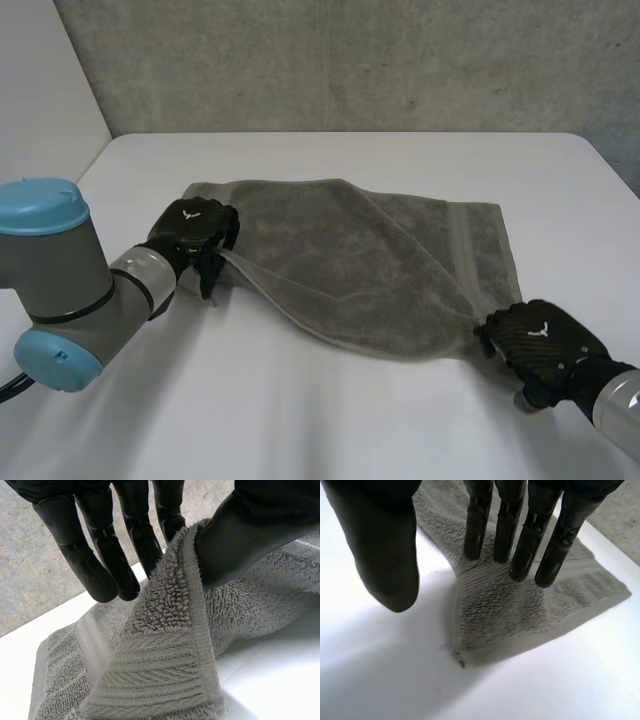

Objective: Fold the towel.

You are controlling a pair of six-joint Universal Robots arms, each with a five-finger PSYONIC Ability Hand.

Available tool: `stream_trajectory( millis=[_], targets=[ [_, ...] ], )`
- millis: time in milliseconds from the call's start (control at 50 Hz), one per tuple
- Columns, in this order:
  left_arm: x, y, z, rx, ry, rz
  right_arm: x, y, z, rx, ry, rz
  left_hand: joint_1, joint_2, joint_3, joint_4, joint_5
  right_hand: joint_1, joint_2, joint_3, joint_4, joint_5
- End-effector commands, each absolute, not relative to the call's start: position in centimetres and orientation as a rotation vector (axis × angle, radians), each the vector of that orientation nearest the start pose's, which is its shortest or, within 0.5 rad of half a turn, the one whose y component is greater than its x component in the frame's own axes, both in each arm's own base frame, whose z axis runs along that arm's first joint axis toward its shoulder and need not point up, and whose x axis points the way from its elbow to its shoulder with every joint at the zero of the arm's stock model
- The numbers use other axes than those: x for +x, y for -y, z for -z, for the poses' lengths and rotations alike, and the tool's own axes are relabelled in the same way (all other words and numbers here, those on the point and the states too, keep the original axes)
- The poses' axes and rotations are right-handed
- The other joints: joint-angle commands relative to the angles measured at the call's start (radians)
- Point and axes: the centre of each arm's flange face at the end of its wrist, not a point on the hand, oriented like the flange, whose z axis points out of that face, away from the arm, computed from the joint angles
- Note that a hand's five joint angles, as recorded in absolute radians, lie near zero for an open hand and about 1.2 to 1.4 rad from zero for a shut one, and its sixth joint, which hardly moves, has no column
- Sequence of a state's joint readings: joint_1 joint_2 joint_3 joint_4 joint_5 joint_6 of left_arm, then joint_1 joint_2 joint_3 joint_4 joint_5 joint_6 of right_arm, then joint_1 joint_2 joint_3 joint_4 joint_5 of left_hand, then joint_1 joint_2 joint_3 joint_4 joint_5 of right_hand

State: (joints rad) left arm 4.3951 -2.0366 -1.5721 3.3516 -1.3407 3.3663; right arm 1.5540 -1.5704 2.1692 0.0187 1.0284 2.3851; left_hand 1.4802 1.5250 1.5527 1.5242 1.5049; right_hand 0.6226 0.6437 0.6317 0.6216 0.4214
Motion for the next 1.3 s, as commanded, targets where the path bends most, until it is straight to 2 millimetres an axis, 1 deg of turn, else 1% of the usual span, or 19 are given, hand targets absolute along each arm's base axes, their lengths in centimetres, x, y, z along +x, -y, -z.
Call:
stream_trajectory(
  millis=[20, 220, 420, 560, 640, 680, 760, 800, 840, 860, 880, 900, 920, 1020, 1060, 1120, 1160, 1240, 1300],
  targets=[
    [-25.8, 29.9, -16.7, 0.948, -2.518, 2.045, 17.6, 20.3, -15.0, -1.307, -2.246, 1.569, -0.084, -0.129, -0.156, -0.128, -0.283, -0.221, -0.242, -0.23, -0.219, -0.194],
    [-25.8, 29.9, -16.6, 0.947, -2.524, 2.037, 17.6, 22.7, -12.8, -1.306, -2.26, 1.538, -0.084, -0.129, -0.156, -0.128, -0.283, -0.18, -0.201, -0.189, -0.179, -0.153],
    [-25.8, 29.9, -16.4, 0.947, -2.529, 2.031, 17.4, 24.4, -12.2, -1.313, -2.264, 1.609, -0.084, -0.129, -0.156, -0.128, -0.283, -0.106, -0.127, -0.115, -0.105, -0.079],
    [-25.8, 29.9, -16.3, 0.946, -2.531, 2.031, 17.0, 25.4, -12.3, -1.297, -2.284, 1.676, -0.084, -0.129, -0.156, -0.128, -0.283, 0.064, 0.043, 0.055, 0.065, 0.091],
    [-25.8, 29.9, -16.3, 0.948, -2.533, 2.03, 17.0, 25.5, -12.3, -1.294, -2.282, 1.686, -0.084, -0.129, -0.156, -0.128, -0.283, 0.141, 0.119, 0.131, 0.142, 0.167],
    [-25.8, 29.9, -16.3, 0.948, -2.533, 2.03, 17.1, 25.6, -12.4, -1.301, -2.273, 1.697, -0.084, -0.129, -0.156, -0.128, -0.283, 0.243, 0.222, 0.234, 0.244, 0.27],
    [-25.8, 29.8, -16.2, 0.948, -2.534, 2.028, 17.2, 25.7, -12.6, -1.301, -2.271, 1.706, -0.084, -0.129, -0.156, -0.128, -0.283, 0.293, 0.272, 0.284, 0.294, 0.32],
    [-25.8, 29.8, -16.2, 0.948, -2.534, 2.028, 17.2, 25.8, -12.6, -1.302, -2.269, 1.711, -0.084, -0.129, -0.156, -0.128, -0.283, 0.364, 0.343, 0.355, 0.365, 0.39],
    [-25.8, 29.8, -16.2, 0.95, -2.536, 2.026, 17.1, 26.1, -12.8, -1.297, -2.266, 1.724, -0.084, -0.129, -0.156, -0.128, -0.283, 0.565, 0.544, 0.556, 0.566, 0.592],
    [-25.8, 29.8, -16.2, 0.95, -2.536, 2.026, 17.1, 26.1, -12.8, -1.297, -2.266, 1.724, -0.084, -0.129, -0.156, -0.128, -0.283, 0.566, 0.545, 0.557, 0.567, 0.593],
    [-25.8, 29.8, -16.2, 0.952, -2.535, 2.026, 17.1, 26.3, -13.0, -1.293, -2.264, 1.735, -0.084, -0.129, -0.156, -0.128, -0.283, 0.68, 0.658, 0.67, 0.681, 0.706],
    [-25.8, 29.8, -16.2, 0.954, -2.535, 2.024, 17.1, 26.3, -13.0, -1.292, -2.264, 1.735, -0.084, -0.129, -0.156, -0.128, -0.283, 0.681, 0.66, 0.672, 0.682, 0.707],
    [-25.8, 29.8, -16.2, 0.954, -2.535, 2.024, 17.1, 26.4, -13.1, -1.279, -2.267, 1.739, -0.084, -0.129, -0.156, -0.128, -0.283, 0.773, 0.752, 0.764, 0.774, 0.799],
    [-25.8, 29.8, -15.9, 0.966, -2.529, 2.015, 16.8, 26.9, -14.0, -1.195, -2.277, 1.778, -0.095, -0.14, -0.168, -0.139, -0.294, 0.774, 0.753, 0.765, 0.775, 0.8],
    [-25.7, 29.8, -15.3, 0.962, -2.542, 1.992, 16.5, 27.2, -15.1, -1.111, -2.276, 1.816, -0.276, -0.321, -0.349, -0.32, -0.476, 0.774, 0.753, 0.765, 0.775, 0.8],
    [-25.7, 29.8, -15.0, 0.961, -2.549, 1.981, 16.5, 27.2, -15.6, -1.068, -2.266, 1.825, -0.362, -0.407, -0.435, -0.406, -0.562, 0.774, 0.753, 0.765, 0.775, 0.8],
    [-25.6, 30.0, -14.3, 0.954, -2.561, 1.96, 16.5, 27.2, -16.0, -0.988, -2.256, 1.819, -0.552, -0.597, -0.625, -0.596, -0.752, 0.774, 0.753, 0.765, 0.775, 0.8],
    [-25.5, 30.4, -13.5, 0.924, -2.559, 1.938, 16.1, 27.5, -16.2, -0.937, -2.262, 1.821, -0.638, -0.683, -0.711, -0.682, -0.838, 0.774, 0.753, 0.765, 0.775, 0.8],
    [-25.3, 30.9, -13.0, 0.886, -2.537, 1.925, 15.3, 27.8, -16.5, -0.903, -2.281, 1.842, -0.679, -0.724, -0.752, -0.723, -0.879, 0.774, 0.753, 0.765, 0.775, 0.8]
  ],
)
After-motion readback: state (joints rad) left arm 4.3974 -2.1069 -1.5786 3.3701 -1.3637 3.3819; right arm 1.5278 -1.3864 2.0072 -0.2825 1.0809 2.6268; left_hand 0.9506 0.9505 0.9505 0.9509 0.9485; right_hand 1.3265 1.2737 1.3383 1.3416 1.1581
